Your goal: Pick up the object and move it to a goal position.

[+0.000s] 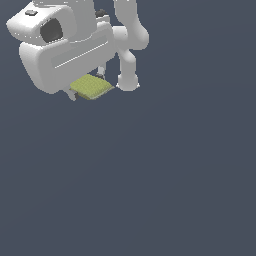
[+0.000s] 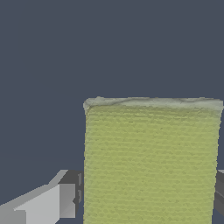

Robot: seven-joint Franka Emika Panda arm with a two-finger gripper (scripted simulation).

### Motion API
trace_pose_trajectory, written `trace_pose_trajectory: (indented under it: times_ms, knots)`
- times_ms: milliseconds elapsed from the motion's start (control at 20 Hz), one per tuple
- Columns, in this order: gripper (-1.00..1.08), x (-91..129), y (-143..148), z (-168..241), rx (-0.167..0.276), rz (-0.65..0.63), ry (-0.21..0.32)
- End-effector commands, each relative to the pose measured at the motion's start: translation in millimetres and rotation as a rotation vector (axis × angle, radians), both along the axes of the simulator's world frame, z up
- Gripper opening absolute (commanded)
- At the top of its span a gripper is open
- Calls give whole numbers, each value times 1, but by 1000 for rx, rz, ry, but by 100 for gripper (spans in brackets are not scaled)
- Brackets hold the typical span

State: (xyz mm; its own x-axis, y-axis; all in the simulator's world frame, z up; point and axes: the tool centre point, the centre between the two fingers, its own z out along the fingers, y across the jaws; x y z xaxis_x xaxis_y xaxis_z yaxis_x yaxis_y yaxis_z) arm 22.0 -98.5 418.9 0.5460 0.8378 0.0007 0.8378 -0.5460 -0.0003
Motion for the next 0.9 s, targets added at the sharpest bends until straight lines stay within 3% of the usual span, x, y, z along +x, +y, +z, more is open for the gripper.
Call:
trace_pose_trajectory:
  times_ms: [0, 400, 850]
  knots:
    - [-100, 0, -2, 21, 0, 0, 0]
    - [-100, 1, -5, 60, 0, -1, 0]
    - [-100, 2, -6, 74, -1, -2, 0]
